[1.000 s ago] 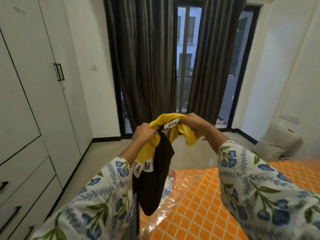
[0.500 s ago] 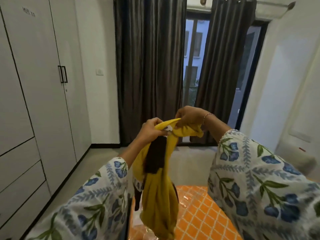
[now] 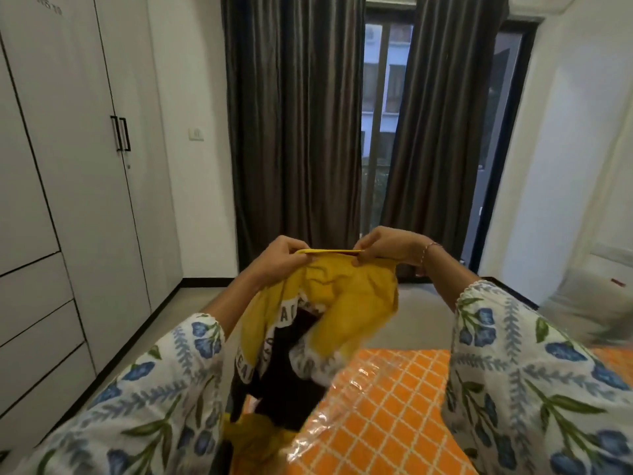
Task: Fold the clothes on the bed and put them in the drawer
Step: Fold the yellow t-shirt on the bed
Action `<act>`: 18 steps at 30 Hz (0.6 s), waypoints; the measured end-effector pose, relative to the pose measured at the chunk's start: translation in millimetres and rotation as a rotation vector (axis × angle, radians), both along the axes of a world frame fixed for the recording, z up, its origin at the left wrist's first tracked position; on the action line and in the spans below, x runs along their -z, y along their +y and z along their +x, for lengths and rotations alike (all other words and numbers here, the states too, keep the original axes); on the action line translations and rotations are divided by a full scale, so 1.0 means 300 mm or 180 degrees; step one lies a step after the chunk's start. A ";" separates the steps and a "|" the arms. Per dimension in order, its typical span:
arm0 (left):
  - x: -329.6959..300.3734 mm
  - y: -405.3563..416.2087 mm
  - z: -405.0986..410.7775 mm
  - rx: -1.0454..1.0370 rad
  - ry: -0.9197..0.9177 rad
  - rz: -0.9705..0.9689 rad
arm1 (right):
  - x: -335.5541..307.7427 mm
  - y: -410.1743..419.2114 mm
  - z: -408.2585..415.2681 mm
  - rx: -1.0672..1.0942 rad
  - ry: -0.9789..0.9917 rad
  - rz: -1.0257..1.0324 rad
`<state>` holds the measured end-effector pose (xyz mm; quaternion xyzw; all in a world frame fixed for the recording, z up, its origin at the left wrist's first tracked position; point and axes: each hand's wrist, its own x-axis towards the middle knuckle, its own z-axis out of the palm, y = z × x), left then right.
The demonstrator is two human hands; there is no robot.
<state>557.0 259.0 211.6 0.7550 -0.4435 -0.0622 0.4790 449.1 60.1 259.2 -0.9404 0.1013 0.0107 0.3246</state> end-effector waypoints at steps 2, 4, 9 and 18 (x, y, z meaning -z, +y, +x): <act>0.050 0.020 -0.044 -0.0420 -0.0443 -0.0006 | 0.057 0.030 -0.023 0.0124 -0.0206 -0.0742; 0.092 0.040 -0.100 -0.0893 -0.0915 -0.0017 | 0.106 0.065 -0.066 0.0402 -0.0557 -0.0827; 0.162 0.109 -0.241 -0.1865 -0.2040 0.0676 | 0.181 0.100 -0.245 0.1032 -0.1592 -0.0140; 0.125 0.140 -0.335 -0.1026 0.0067 -0.0109 | 0.220 0.057 -0.482 0.0822 -0.1901 0.0629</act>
